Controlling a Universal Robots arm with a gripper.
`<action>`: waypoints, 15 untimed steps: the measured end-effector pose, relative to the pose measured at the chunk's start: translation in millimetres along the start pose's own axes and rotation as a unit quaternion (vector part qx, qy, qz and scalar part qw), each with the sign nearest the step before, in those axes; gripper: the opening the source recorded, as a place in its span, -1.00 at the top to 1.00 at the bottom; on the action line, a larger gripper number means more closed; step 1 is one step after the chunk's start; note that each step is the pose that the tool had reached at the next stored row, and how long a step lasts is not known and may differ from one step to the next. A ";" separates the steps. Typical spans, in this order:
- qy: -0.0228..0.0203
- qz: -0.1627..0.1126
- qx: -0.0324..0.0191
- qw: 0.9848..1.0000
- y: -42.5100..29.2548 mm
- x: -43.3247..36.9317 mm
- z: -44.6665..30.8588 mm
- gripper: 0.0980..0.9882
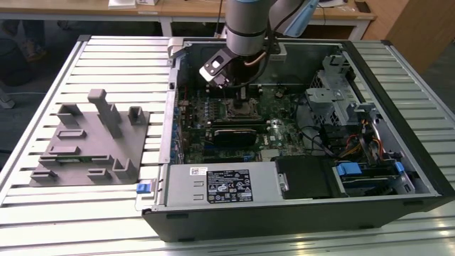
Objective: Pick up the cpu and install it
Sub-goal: 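Close the cpu cover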
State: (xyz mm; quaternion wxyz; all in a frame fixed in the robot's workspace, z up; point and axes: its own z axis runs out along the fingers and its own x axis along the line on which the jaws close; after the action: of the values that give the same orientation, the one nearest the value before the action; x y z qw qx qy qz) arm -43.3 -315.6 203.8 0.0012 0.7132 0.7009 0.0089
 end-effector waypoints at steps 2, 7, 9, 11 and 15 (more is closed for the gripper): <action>0.000 0.000 0.000 1.000 0.0 -0.1 -5.3 0.98; 0.000 0.000 0.000 1.000 1.5 -0.1 -6.6 0.98; 0.000 0.000 0.000 1.000 4.3 0.0 -6.5 0.98; 0.000 0.000 0.000 1.000 7.6 0.0 -6.5 0.98; 0.000 0.000 0.001 1.000 14.0 0.2 -6.4 0.98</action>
State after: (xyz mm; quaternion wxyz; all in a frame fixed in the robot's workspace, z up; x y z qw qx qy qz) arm -29.4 -315.8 210.3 0.0009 0.7132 0.7010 0.0080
